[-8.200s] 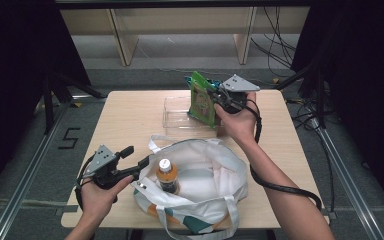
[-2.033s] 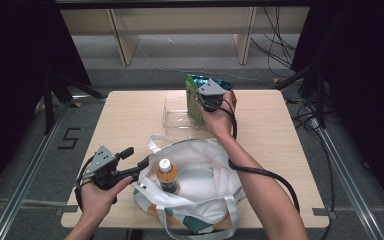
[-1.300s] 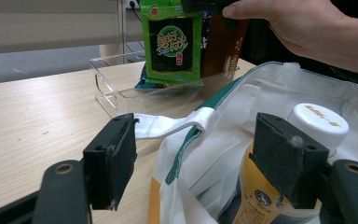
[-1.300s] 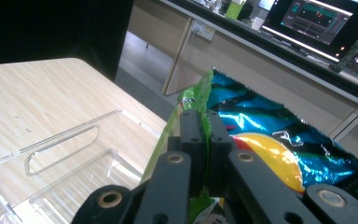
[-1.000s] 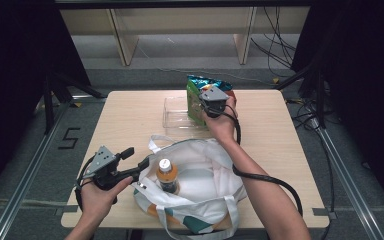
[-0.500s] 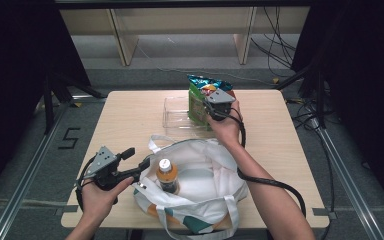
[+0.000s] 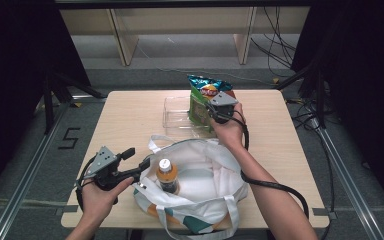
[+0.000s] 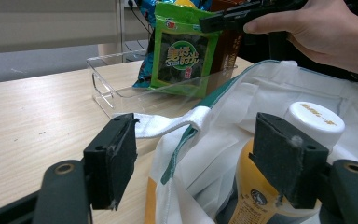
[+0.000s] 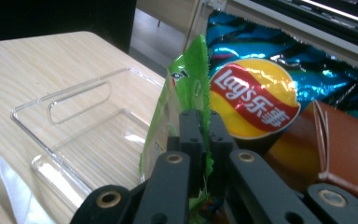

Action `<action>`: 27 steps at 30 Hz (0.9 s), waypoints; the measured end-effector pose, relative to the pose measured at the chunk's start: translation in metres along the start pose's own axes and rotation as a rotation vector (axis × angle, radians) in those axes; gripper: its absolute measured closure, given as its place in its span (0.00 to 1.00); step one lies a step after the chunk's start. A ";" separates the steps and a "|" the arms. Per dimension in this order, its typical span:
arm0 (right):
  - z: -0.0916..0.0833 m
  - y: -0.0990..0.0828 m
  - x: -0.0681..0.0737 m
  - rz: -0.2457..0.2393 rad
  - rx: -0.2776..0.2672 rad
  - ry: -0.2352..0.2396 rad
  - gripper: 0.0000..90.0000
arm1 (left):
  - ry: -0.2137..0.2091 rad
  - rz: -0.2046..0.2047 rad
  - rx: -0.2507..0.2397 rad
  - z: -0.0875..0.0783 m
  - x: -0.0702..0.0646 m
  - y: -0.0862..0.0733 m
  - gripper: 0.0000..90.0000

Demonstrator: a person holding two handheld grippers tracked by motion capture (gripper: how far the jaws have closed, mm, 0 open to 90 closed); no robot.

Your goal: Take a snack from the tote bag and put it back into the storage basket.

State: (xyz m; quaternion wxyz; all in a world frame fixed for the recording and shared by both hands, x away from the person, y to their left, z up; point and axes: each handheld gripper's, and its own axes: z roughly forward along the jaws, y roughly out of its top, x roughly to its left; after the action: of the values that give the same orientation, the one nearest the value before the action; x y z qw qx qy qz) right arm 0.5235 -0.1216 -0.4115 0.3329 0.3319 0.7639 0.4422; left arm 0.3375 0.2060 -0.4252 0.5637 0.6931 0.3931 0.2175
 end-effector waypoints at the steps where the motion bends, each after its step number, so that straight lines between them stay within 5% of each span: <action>1: 0.000 -0.001 -0.003 -0.018 0.002 0.002 0.99 | 0.000 0.000 0.001 0.000 0.000 0.000 0.33; 16: -0.002 -0.011 -0.006 -0.028 0.060 0.019 0.94 | -0.001 -0.003 -0.001 0.001 -0.001 0.000 0.33; 27: -0.012 -0.018 -0.003 0.009 0.036 0.008 0.73 | -0.001 -0.004 -0.001 0.000 -0.001 0.000 0.33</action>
State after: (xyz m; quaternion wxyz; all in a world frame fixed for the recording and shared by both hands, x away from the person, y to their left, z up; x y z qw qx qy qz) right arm 0.5112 -0.1363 -0.4226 0.3217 0.3395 0.7716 0.4311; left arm 0.3373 0.2055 -0.4255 0.5648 0.6920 0.3941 0.2165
